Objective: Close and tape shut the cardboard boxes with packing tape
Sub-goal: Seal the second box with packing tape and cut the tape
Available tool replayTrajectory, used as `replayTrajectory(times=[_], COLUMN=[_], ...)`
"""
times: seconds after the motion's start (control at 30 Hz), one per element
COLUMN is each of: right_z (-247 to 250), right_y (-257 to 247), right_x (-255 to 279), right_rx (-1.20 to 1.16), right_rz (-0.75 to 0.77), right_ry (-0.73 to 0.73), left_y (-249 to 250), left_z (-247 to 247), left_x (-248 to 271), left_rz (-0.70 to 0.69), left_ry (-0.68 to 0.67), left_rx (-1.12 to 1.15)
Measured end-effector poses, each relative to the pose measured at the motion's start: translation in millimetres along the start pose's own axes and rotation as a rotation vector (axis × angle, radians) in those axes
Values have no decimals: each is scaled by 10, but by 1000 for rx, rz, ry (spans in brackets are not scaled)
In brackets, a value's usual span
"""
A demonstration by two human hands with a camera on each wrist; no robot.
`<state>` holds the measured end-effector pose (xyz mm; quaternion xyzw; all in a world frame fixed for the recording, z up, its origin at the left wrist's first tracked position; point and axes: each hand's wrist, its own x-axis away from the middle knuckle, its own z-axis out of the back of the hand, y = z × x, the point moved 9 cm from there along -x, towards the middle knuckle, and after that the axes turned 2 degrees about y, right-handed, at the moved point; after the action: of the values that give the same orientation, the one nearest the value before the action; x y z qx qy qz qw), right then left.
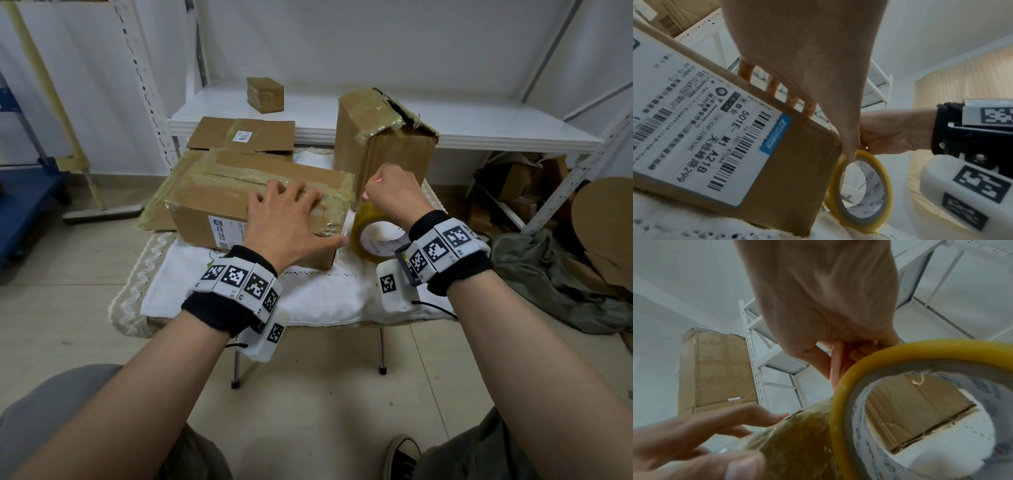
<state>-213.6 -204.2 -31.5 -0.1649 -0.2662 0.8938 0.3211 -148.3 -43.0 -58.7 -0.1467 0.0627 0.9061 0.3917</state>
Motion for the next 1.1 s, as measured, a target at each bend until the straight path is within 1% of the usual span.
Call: replayTrajectory(times=[0.27, 0.37, 0.47, 0.57, 0.7, 0.77, 0.8, 0.87, 0.9, 0.93, 0.97, 1.03, 1.1], right_z=[-56, -87, -84, -47, 111, 203, 269, 421, 476, 483, 436, 266, 131], right_y=[-60, -94, -81, 24, 253, 432, 538, 755, 853, 949, 1039, 1149, 1171], right_x=[25, 40, 32, -19, -63, -100, -134, -176, -171, -161, -148, -96, -46], right_rx=[61, 80, 39, -118, -582, -682, -663, -528, -438, -355, -286, -174, 8], right_rz=[49, 70, 76, 31, -111, -175, -187, -202, -217, -244, -282, -326, -302], right_ry=[-31, -69, -117, -144, -11, 55, 107, 218, 247, 236, 181, 23, -88], left_y=[-1, -9, -6, 6, 3, 2, 5, 20, 26, 32, 36, 53, 69], left_z=[6, 10, 8, 15, 15, 15, 17, 27, 30, 32, 41, 61, 85], left_x=[16, 16, 19, 19, 13, 11, 9, 7, 5, 1, 1, -7, -34], left_rz=[7, 7, 4, -1, -2, -2, -3, -7, -7, -7, -4, 8, 37], left_ry=[-3, -5, -9, -16, -32, -39, -43, -49, -54, -61, -68, -72, -68], left_rx=[12, 4, 6, 3, 9, 10, 11, 16, 18, 22, 31, 56, 83])
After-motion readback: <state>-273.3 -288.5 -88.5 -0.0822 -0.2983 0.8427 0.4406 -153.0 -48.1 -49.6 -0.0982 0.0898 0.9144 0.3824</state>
